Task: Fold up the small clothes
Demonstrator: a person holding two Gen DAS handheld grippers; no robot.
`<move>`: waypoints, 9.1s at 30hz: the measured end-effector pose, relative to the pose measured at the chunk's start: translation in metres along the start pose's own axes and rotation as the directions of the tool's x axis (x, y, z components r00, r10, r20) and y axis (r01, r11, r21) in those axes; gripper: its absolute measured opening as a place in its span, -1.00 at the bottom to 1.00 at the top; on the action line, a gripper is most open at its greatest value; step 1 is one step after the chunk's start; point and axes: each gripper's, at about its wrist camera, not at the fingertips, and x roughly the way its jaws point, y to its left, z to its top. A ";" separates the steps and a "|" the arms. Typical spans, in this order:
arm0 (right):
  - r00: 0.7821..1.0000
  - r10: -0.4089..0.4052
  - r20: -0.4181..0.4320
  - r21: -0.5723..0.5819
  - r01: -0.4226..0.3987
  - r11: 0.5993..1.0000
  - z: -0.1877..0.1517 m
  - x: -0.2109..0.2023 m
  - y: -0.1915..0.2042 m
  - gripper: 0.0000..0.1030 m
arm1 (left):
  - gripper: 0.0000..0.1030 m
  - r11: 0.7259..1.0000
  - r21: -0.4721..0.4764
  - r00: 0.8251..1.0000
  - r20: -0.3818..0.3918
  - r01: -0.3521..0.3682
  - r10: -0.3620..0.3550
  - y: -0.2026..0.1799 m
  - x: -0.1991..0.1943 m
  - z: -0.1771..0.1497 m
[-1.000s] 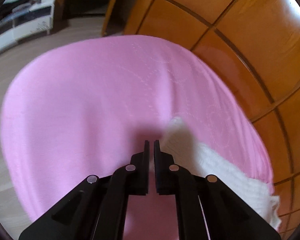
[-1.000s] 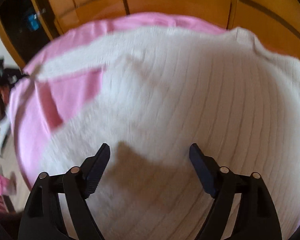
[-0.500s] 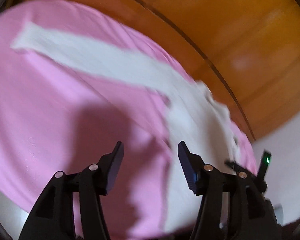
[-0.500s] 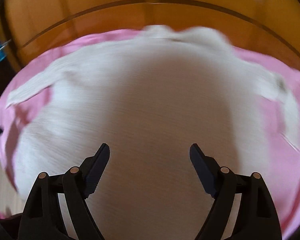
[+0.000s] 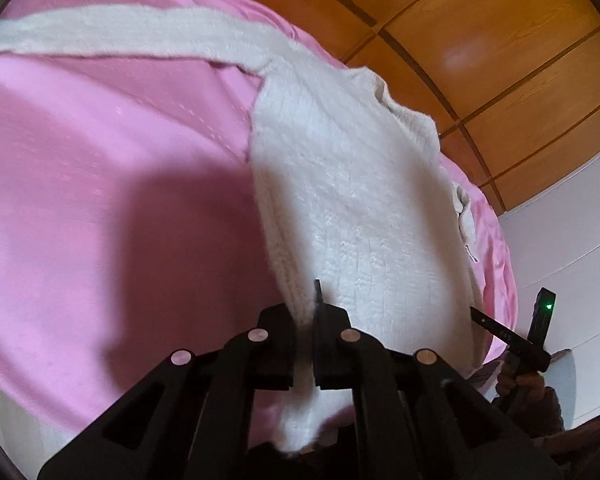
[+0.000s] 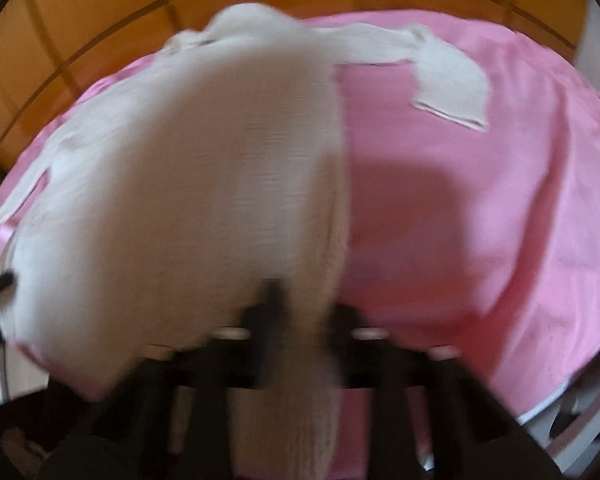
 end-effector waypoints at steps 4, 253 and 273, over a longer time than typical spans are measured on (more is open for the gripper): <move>1.000 0.029 0.008 -0.059 -0.028 0.998 -0.002 -0.019 0.004 -0.90 | -0.91 0.999 0.009 0.999 0.000 -0.035 0.035 0.004 -0.022 -0.008; 0.988 0.095 0.119 -0.141 -0.078 0.987 0.116 0.107 0.137 0.62 | -0.24 0.995 0.101 0.988 0.153 -0.018 0.002 -0.044 0.104 0.121; 0.915 0.378 0.139 -0.213 -0.345 0.914 0.197 0.063 0.249 -0.91 | -0.30 0.993 0.071 0.989 0.120 -0.095 0.086 0.002 0.103 0.070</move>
